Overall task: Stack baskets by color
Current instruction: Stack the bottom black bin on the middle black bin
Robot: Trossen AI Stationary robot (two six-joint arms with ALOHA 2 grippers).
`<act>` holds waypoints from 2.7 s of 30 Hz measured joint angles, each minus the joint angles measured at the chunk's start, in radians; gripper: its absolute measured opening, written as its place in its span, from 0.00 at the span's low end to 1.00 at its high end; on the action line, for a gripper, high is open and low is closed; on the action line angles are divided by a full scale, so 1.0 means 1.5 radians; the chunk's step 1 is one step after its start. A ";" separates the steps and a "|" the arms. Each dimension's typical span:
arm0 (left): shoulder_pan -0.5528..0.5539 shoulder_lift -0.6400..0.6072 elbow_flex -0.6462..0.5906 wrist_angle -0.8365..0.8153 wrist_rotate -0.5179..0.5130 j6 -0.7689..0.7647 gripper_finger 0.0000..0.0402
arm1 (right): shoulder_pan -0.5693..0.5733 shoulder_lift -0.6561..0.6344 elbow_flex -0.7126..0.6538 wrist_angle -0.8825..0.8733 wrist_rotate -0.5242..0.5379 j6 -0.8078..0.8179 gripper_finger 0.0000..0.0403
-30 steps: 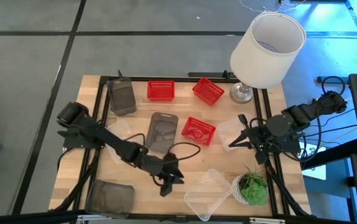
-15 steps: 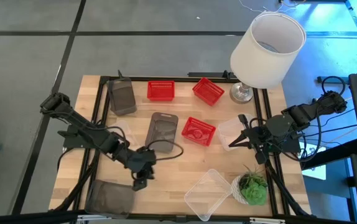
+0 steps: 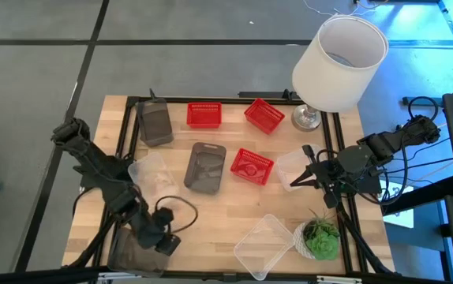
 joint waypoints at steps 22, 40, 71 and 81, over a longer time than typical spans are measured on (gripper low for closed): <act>-0.020 0.114 -0.001 0.078 -0.030 -0.027 0.27 | 0.000 0.000 -0.001 0.001 0.000 -0.016 0.02; -0.023 0.113 -0.001 0.103 0.056 -0.075 0.27 | 0.000 0.000 -0.001 0.001 0.000 -0.032 0.02; -0.006 0.159 0.000 -0.014 -0.029 -0.079 0.27 | 0.000 -0.001 -0.001 0.000 0.000 -0.030 0.02; 0.011 0.188 0.000 0.011 -0.035 -0.050 0.23 | 0.000 -0.001 -0.001 0.001 0.000 -0.029 0.02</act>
